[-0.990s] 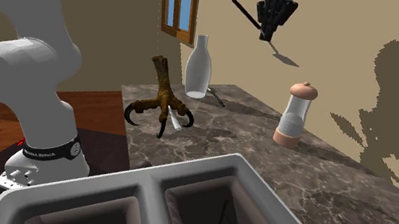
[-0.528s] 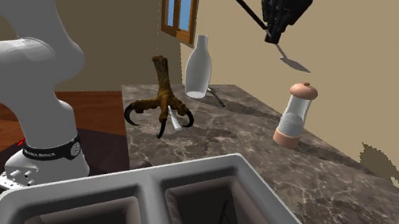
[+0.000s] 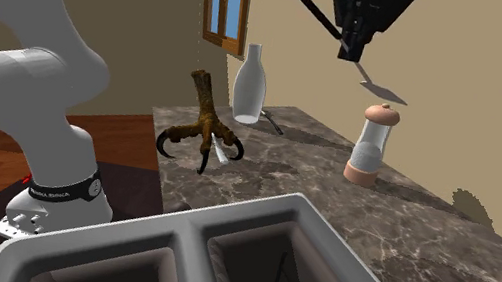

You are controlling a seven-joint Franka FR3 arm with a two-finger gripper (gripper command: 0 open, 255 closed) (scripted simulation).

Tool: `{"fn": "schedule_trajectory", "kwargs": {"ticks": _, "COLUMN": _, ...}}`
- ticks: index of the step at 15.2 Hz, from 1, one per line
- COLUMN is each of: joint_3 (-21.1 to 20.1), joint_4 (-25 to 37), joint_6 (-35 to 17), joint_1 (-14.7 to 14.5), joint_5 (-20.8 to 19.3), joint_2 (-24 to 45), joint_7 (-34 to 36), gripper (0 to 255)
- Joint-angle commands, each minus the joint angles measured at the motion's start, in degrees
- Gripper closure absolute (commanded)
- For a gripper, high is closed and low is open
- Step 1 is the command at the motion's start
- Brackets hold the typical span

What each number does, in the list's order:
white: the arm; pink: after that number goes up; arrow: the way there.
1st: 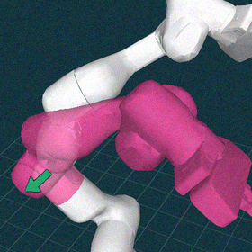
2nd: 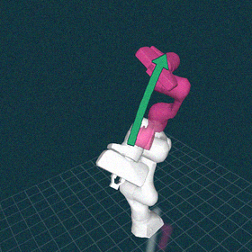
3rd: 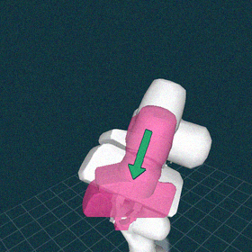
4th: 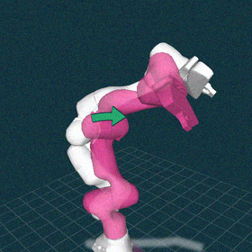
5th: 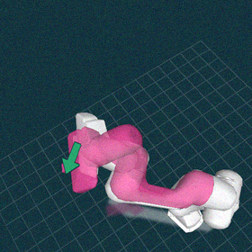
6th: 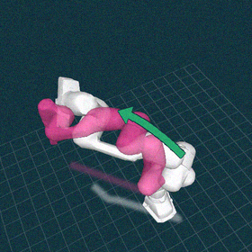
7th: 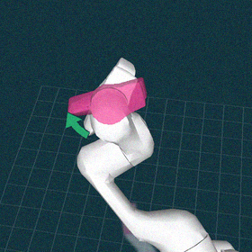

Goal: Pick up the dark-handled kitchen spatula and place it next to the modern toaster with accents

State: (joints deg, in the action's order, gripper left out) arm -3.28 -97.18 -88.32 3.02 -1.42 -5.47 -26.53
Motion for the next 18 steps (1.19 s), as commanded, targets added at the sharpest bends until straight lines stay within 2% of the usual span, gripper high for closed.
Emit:
{"fn": "schedule_trajectory", "kwargs": {"ticks": 1, "joint_3": 1.59, "joint_4": -0.02, "joint_6": -0.16, "joint_1": 1.31, "joint_5": -0.32, "joint_2": 0.05, "joint_7": -2.98, "gripper": 255}}
{"fn": "schedule_trajectory", "kwargs": {"ticks": 12, "joint_3": 9.98, "joint_4": 3.19, "joint_6": -0.45, "joint_1": 8.37, "joint_5": -1.58, "joint_2": 2.92, "joint_7": -18.39, "gripper": 255}}
{"fn": "schedule_trajectory", "kwargs": {"ticks": 18, "joint_3": 9.97, "joint_4": -2.47, "joint_6": -5.25, "joint_1": 8.38, "joint_5": -1.69, "joint_2": 2.06, "joint_7": -18.12, "gripper": 255}}
